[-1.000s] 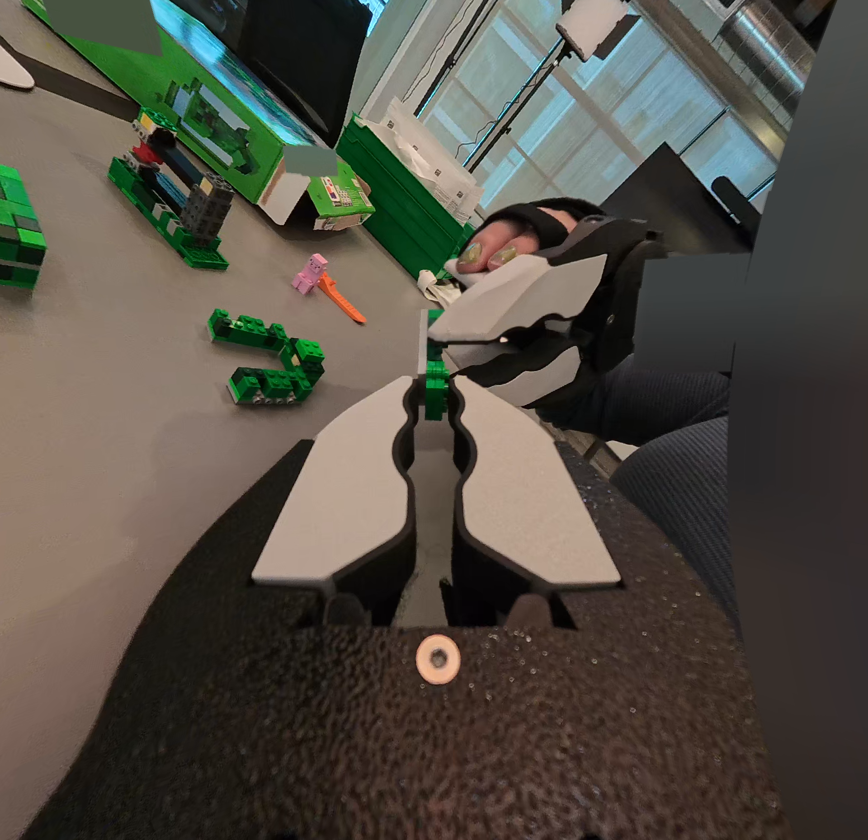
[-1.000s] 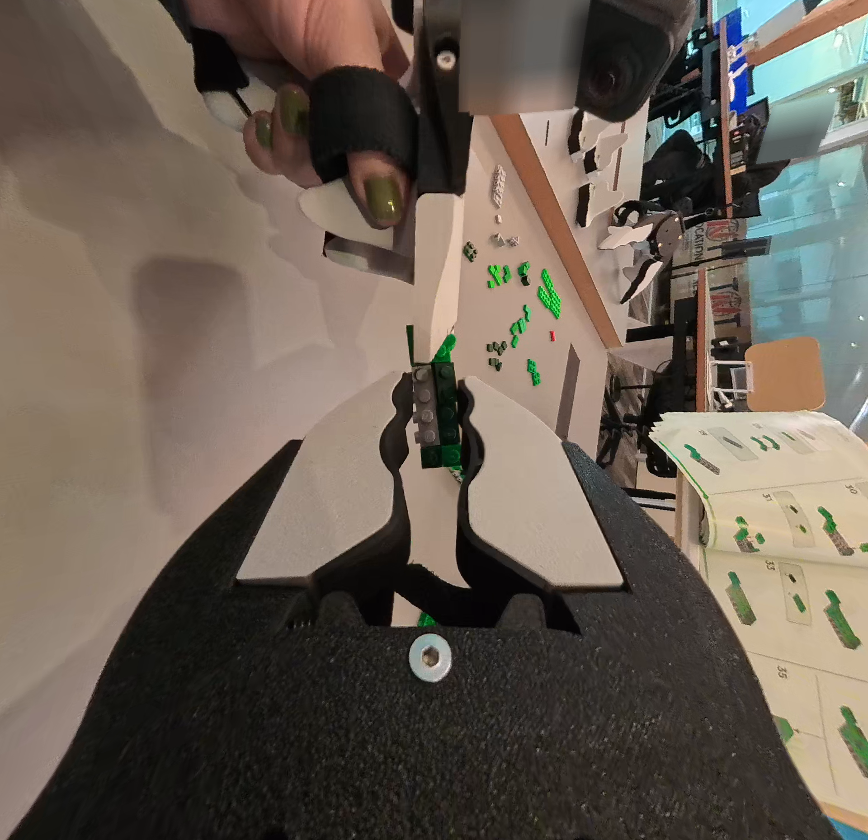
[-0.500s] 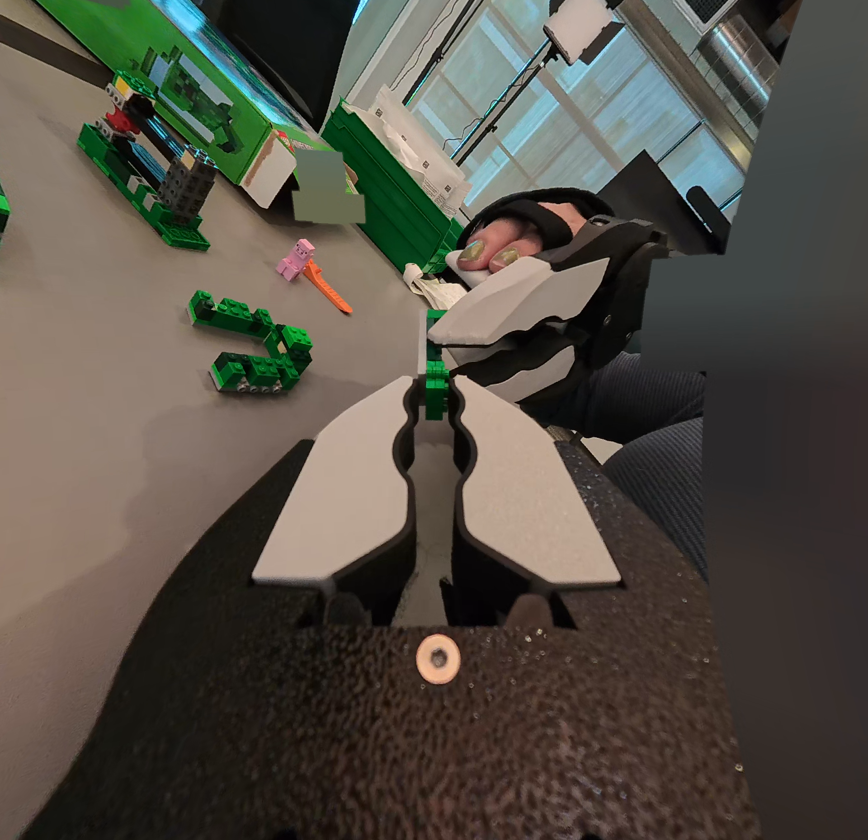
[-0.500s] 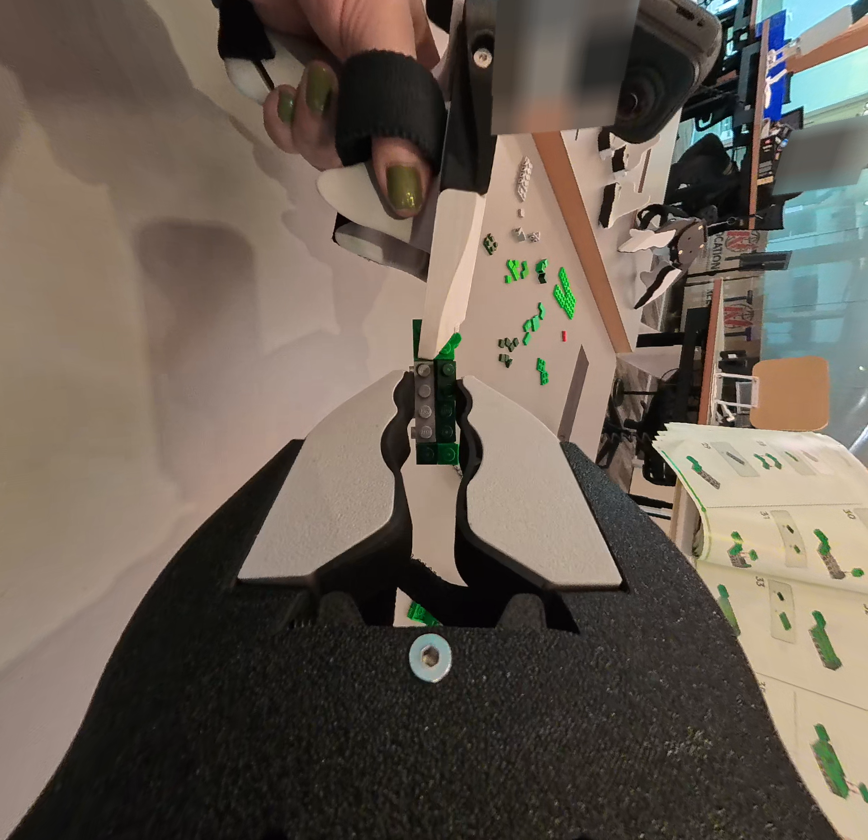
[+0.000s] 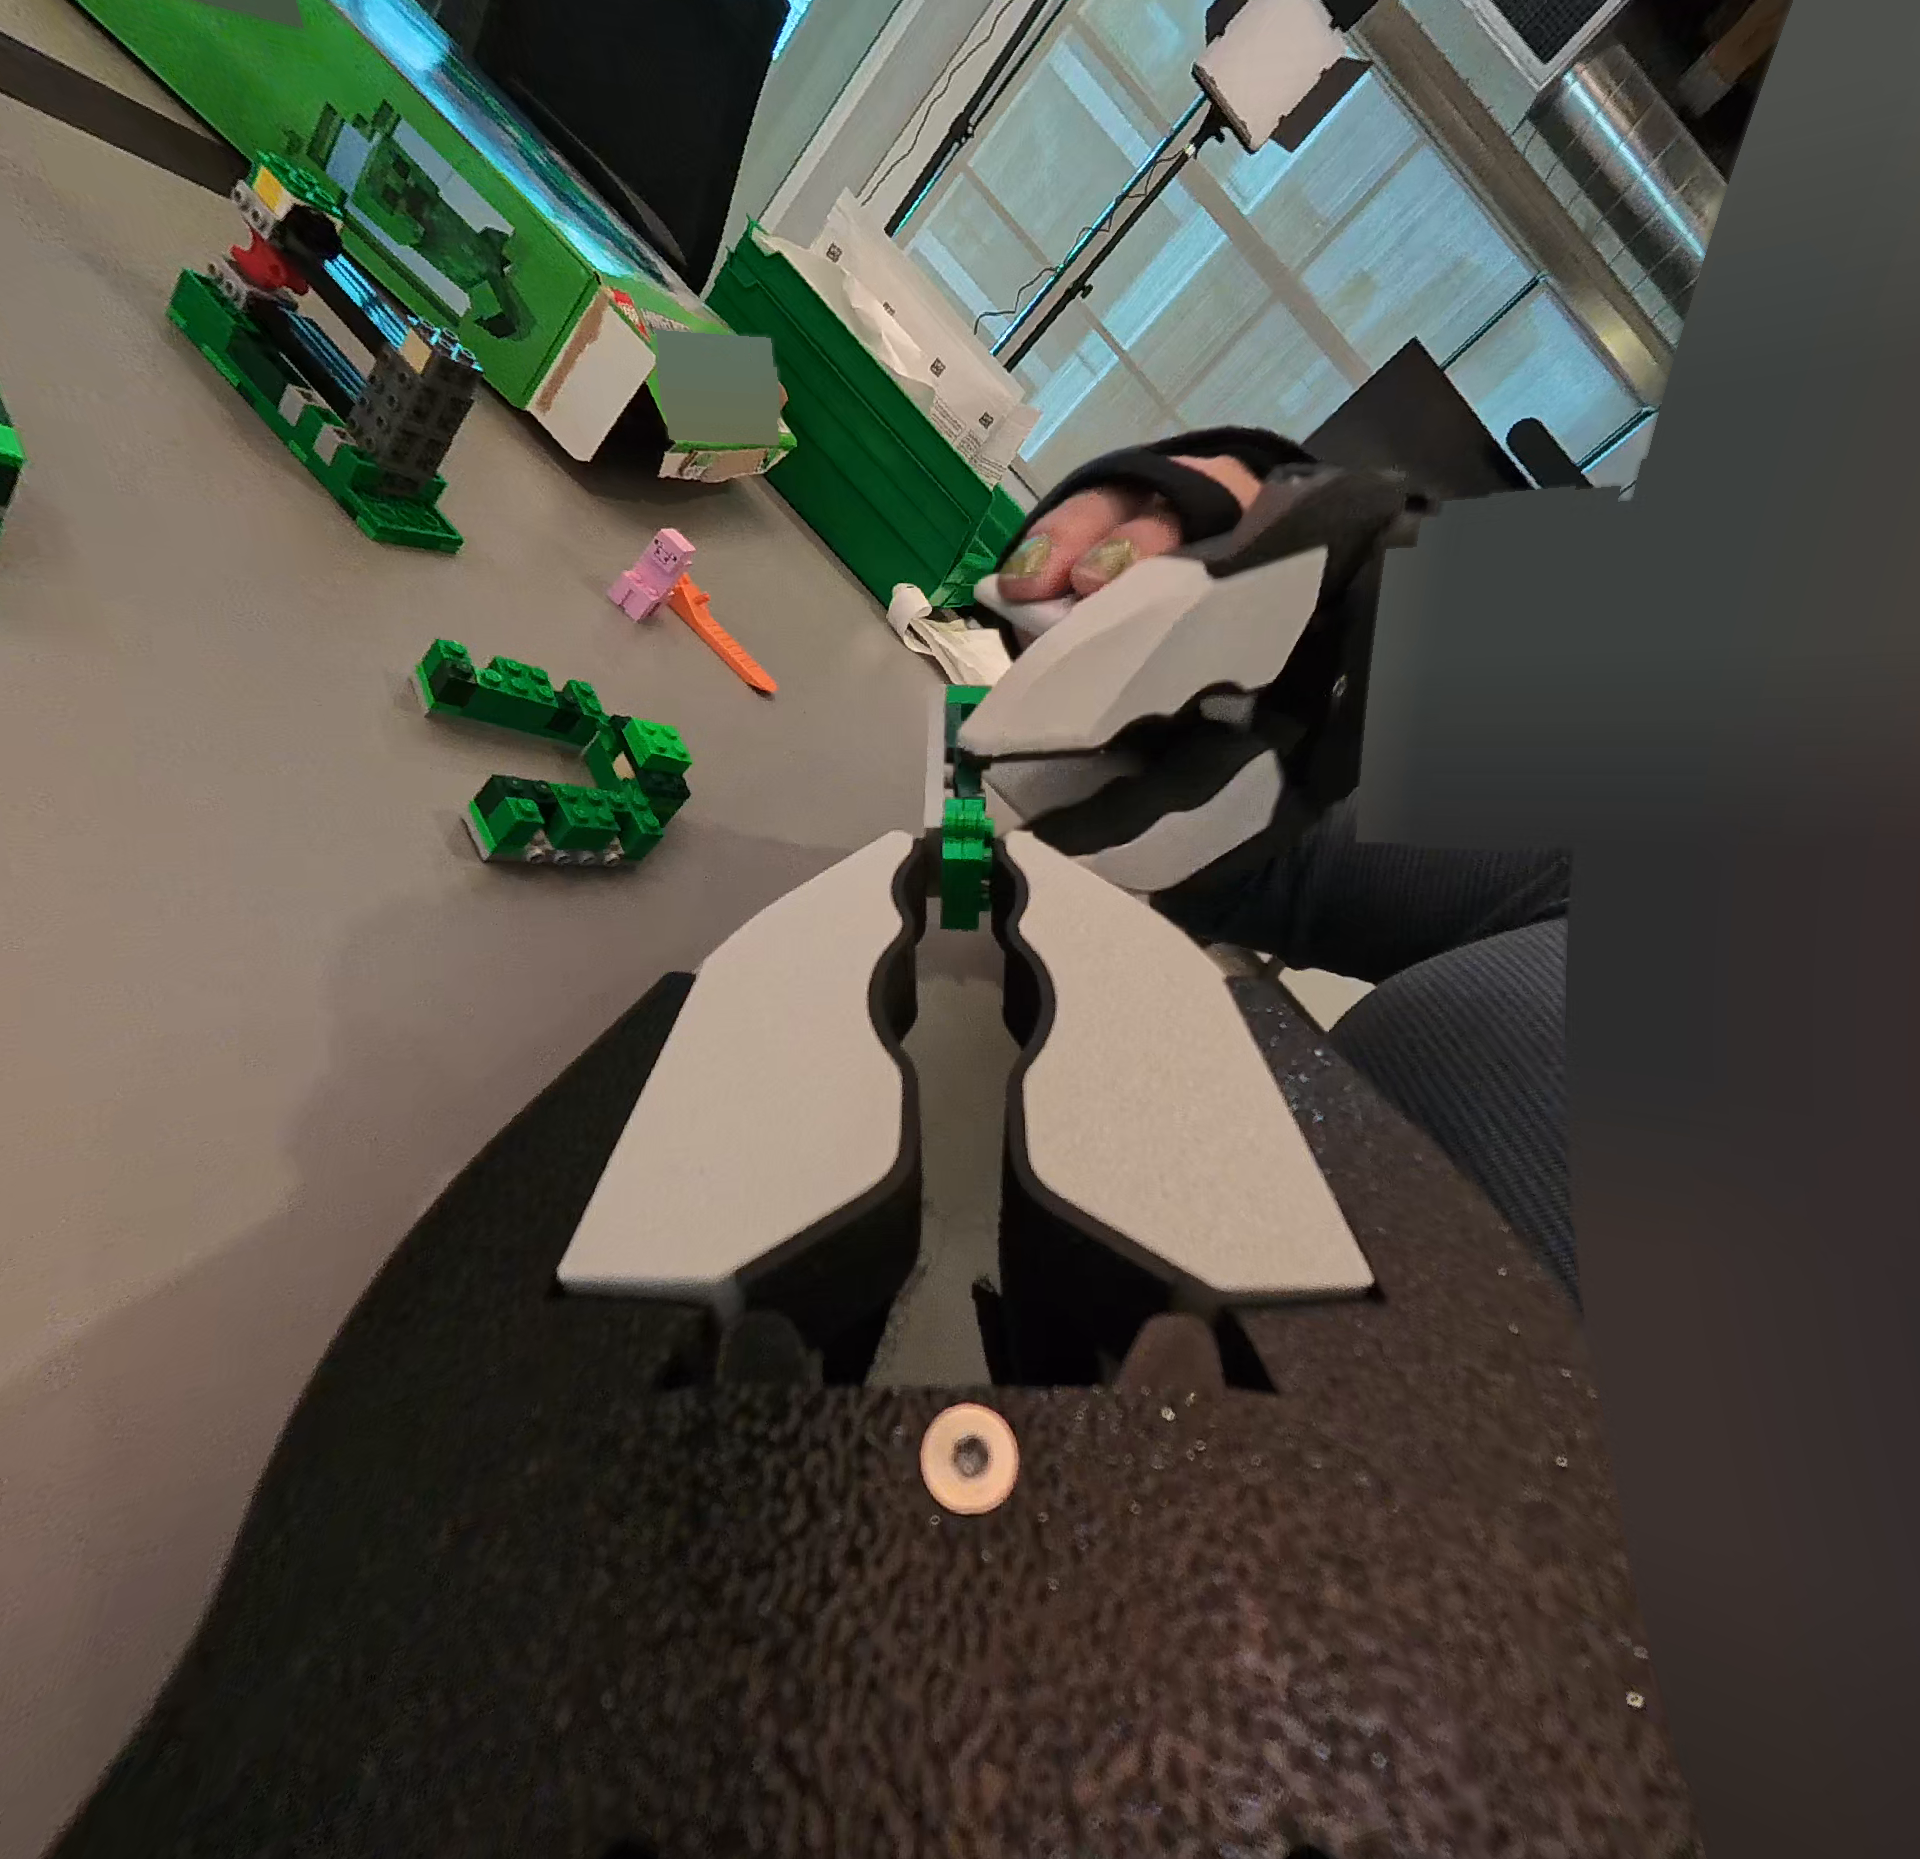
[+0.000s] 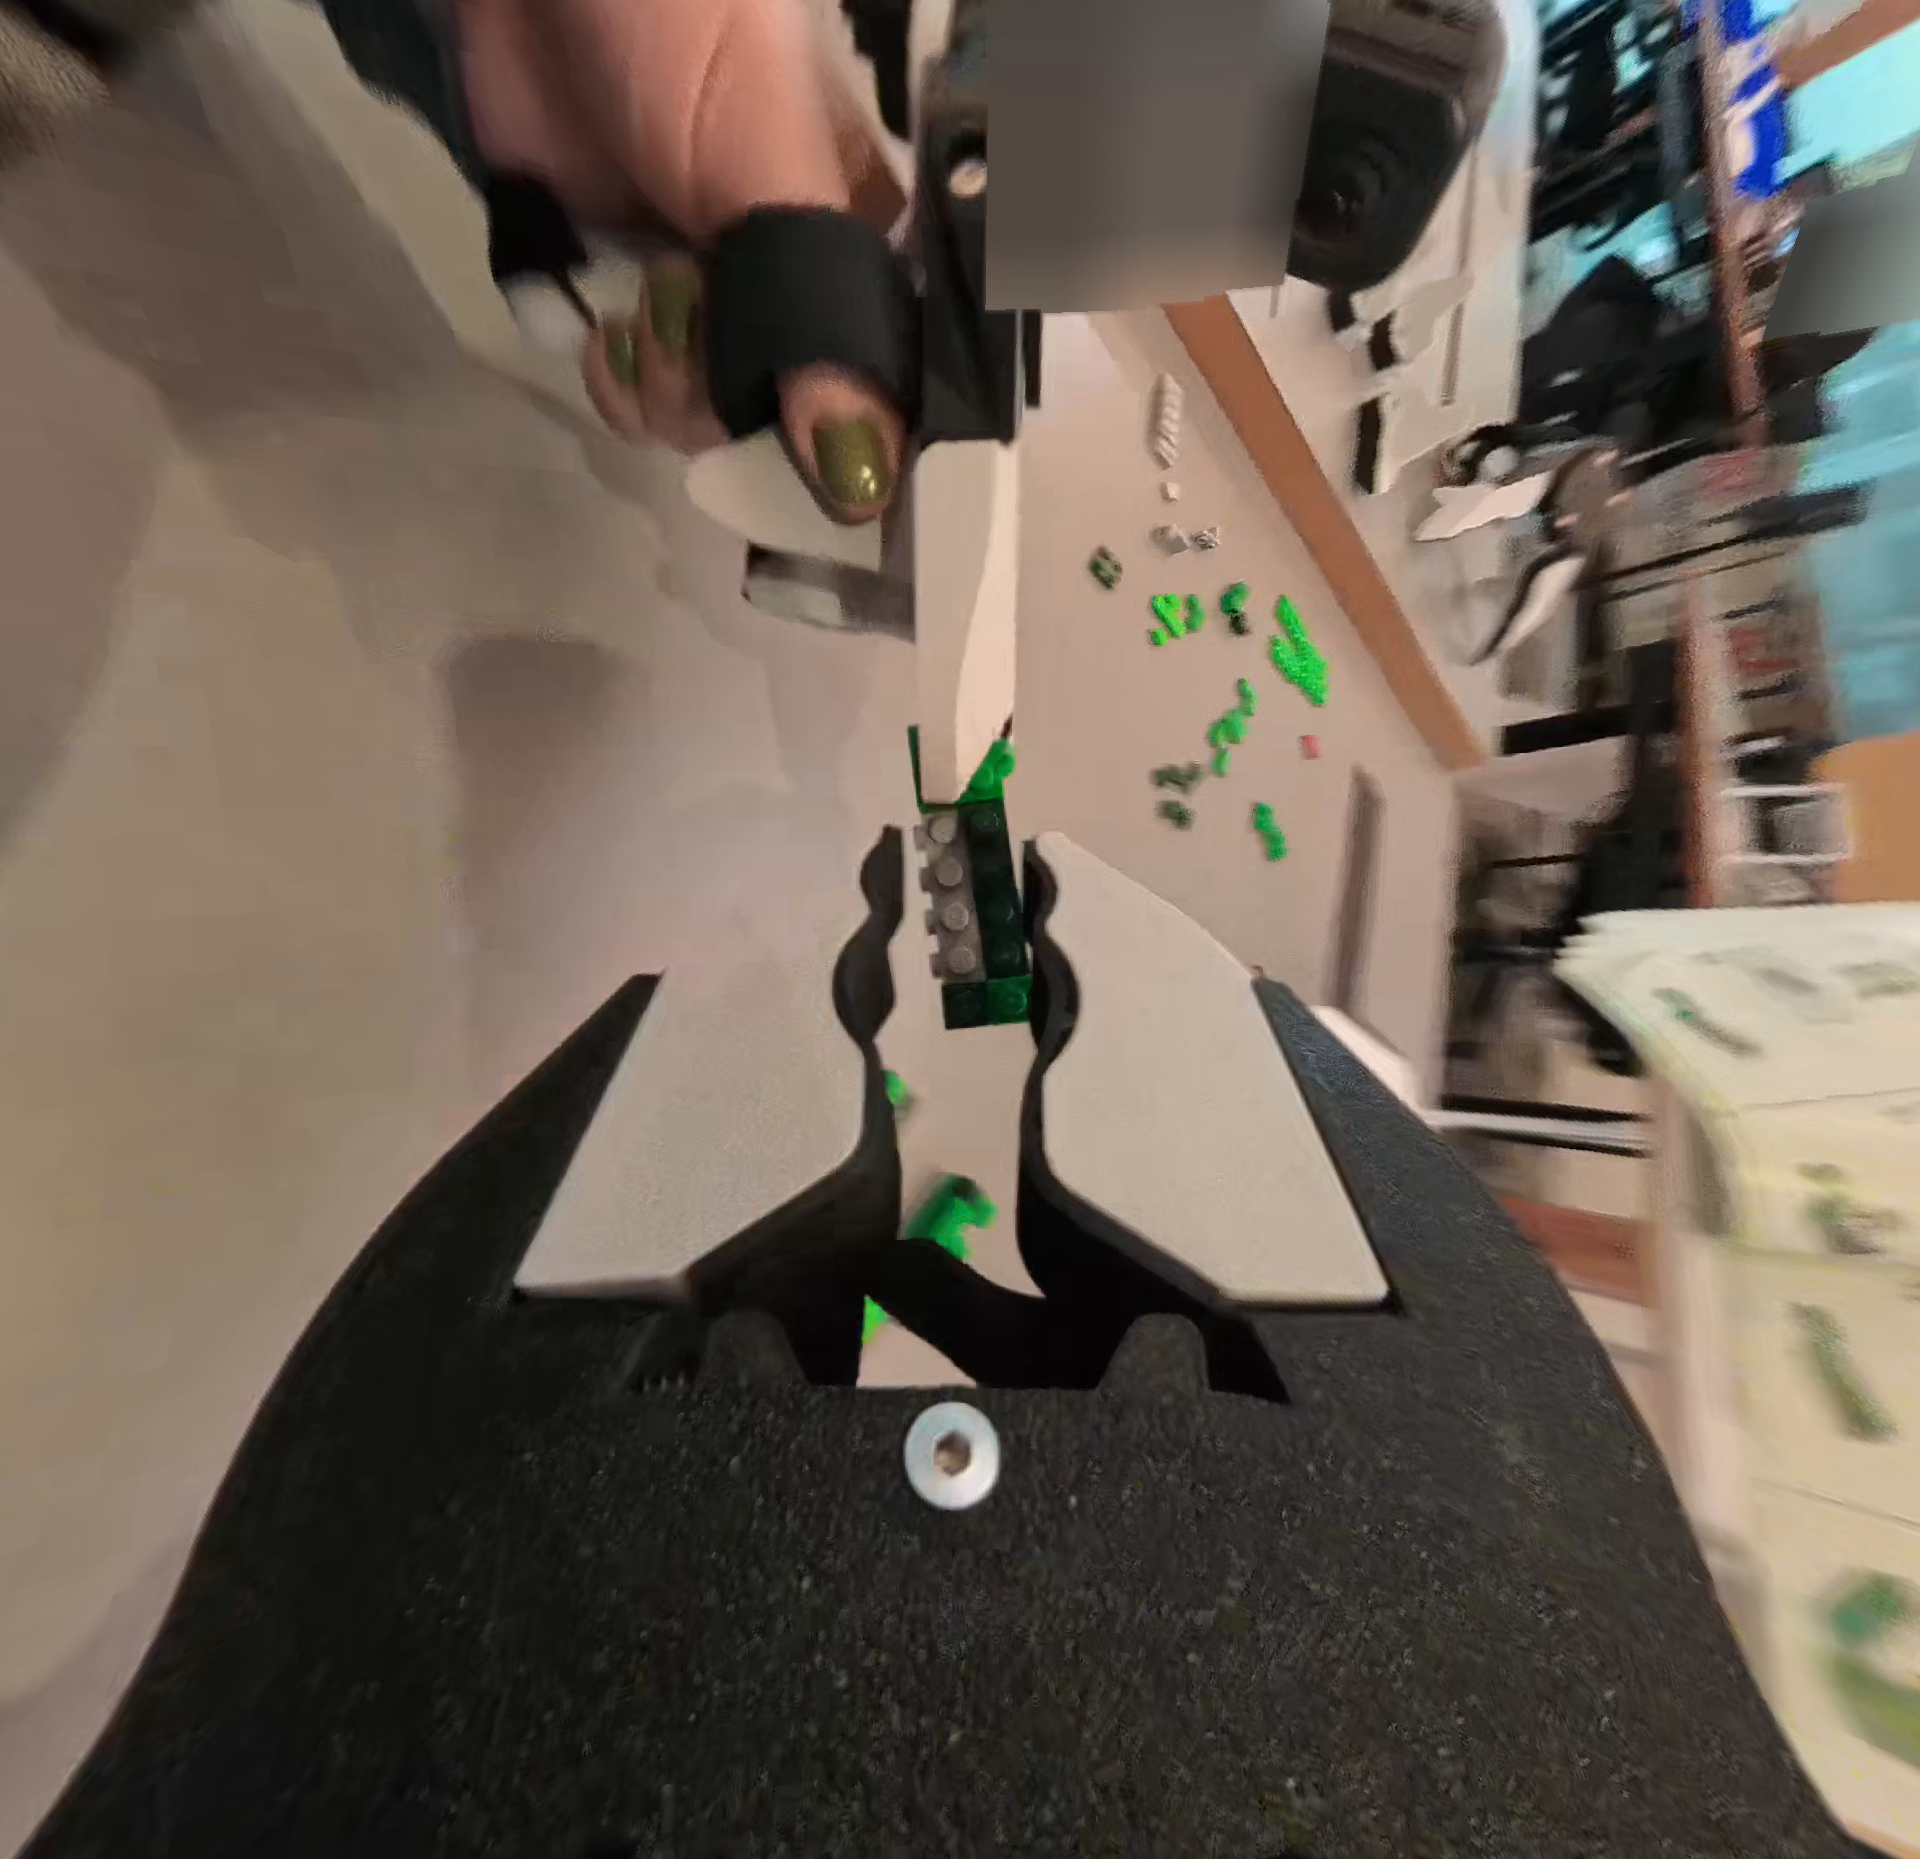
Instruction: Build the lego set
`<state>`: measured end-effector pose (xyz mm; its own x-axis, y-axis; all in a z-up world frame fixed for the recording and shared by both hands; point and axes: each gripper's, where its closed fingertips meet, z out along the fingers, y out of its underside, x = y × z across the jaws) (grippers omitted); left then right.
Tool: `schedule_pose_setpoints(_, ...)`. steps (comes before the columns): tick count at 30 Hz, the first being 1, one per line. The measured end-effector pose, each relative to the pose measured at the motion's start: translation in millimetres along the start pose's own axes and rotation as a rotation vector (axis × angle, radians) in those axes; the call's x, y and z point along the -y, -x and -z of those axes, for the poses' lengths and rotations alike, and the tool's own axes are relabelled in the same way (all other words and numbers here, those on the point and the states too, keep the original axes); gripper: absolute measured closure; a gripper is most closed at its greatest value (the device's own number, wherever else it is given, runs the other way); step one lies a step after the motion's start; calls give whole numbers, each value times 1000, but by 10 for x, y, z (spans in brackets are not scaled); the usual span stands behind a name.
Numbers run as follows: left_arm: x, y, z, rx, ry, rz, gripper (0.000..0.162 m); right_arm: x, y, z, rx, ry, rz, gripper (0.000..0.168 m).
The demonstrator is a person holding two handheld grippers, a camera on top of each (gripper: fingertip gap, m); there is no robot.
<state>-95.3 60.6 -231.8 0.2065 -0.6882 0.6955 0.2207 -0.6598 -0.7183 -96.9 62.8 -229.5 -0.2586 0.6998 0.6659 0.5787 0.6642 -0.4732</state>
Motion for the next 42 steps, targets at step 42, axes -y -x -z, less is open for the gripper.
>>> schedule_pose_setpoints(42, -171, -335, -107, 176, 216, -927, 151, 144, 214, 252, 306, -93, -338, 160)
